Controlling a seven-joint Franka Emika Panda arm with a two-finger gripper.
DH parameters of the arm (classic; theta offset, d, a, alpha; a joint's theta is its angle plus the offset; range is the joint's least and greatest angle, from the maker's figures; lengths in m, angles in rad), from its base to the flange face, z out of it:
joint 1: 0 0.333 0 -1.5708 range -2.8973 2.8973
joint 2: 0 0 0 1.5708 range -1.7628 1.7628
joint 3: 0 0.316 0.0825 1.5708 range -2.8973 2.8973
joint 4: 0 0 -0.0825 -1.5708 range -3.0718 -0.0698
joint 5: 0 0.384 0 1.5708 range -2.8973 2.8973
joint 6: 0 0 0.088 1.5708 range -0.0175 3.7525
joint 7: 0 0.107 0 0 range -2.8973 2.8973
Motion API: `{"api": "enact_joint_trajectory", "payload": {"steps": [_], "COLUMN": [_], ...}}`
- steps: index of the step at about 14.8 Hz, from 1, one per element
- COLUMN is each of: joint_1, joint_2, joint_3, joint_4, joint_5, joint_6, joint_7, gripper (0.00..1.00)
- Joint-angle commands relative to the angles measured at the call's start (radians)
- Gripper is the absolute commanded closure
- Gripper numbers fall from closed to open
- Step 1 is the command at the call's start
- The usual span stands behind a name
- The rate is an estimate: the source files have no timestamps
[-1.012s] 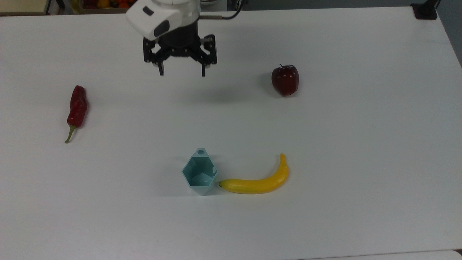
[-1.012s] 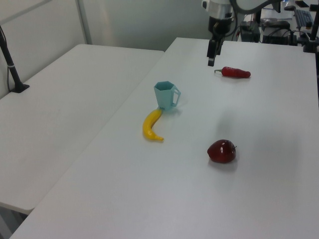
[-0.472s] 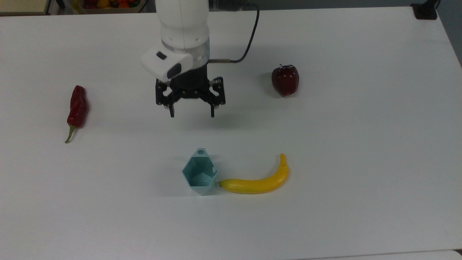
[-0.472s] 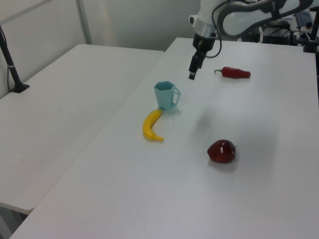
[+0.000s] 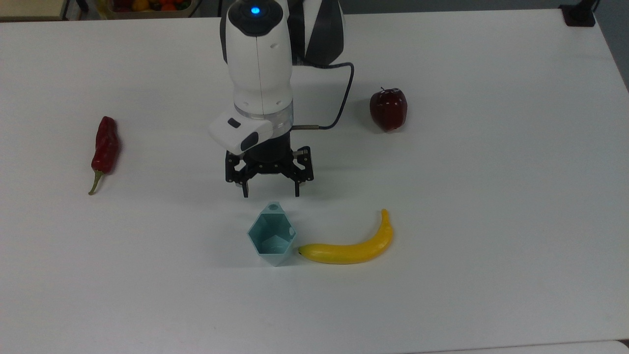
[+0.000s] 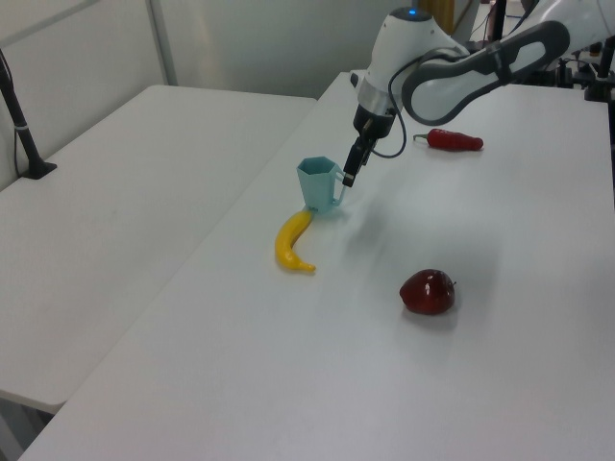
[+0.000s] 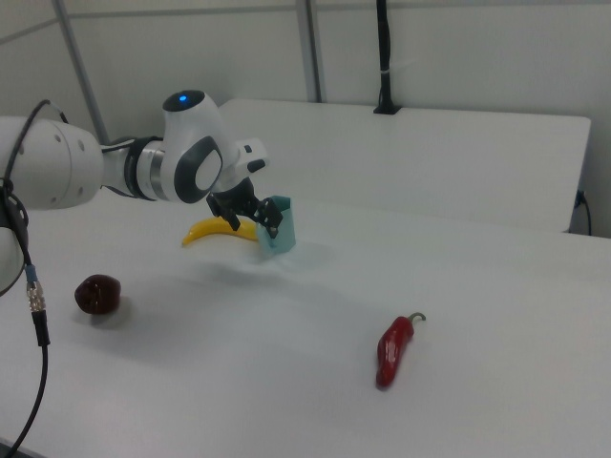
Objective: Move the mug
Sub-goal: 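Lower the gripper onto the teal mug rim and close it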
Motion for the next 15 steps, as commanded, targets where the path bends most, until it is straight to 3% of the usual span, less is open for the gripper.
{"api": "enact_joint_trajectory", "payload": {"steps": [1, 8, 13, 15], "joint_1": [0.011, 0.010, 0.010, 0.010], "joint_2": [0.049, 0.087, 0.089, 0.092], "joint_3": [-0.001, -0.001, -0.002, -0.002], "joint_4": [0.023, 0.023, 0.020, 0.020], "joint_5": [-0.021, -0.025, -0.015, -0.027], "joint_6": [0.051, 0.125, 0.125, 0.133], "joint_7": [0.022, 0.028, 0.043, 0.095], "gripper": [0.00, 0.19, 0.43, 0.46]}}
